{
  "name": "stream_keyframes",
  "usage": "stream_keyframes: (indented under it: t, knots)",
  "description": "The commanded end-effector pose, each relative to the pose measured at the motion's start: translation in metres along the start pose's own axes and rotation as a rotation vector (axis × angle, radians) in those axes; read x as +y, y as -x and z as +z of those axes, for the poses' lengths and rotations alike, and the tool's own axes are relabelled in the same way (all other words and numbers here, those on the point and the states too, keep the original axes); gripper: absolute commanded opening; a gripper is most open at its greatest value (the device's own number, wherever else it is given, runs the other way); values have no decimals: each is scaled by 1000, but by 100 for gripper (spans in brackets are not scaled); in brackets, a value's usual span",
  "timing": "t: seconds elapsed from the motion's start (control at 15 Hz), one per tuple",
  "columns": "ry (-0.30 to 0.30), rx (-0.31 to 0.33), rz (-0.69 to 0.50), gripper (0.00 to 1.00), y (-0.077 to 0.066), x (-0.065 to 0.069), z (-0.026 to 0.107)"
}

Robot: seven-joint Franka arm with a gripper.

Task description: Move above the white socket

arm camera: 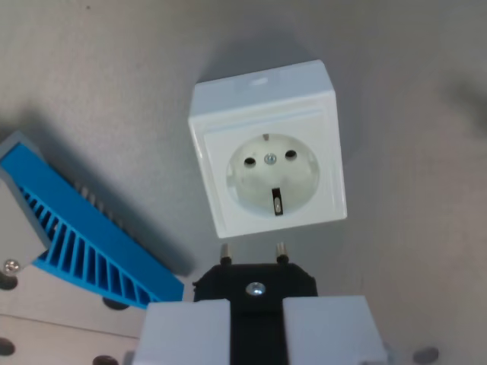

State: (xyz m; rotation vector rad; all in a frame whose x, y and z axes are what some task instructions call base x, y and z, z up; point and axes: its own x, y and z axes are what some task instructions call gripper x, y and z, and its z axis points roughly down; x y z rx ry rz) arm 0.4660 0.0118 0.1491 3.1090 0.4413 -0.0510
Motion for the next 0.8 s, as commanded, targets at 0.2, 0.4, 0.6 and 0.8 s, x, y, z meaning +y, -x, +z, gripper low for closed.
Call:
stream_keyframes:
  t: [0.2,0.4,0.6,0.8]
  knots:
    - [40,48,-143,0,-2,9,18]
    - [37,41,-145,0,-4,11,26]
    - [39,33,-136,0,-5,13,31]
    - [40,28,-131,0,-6,14,35]
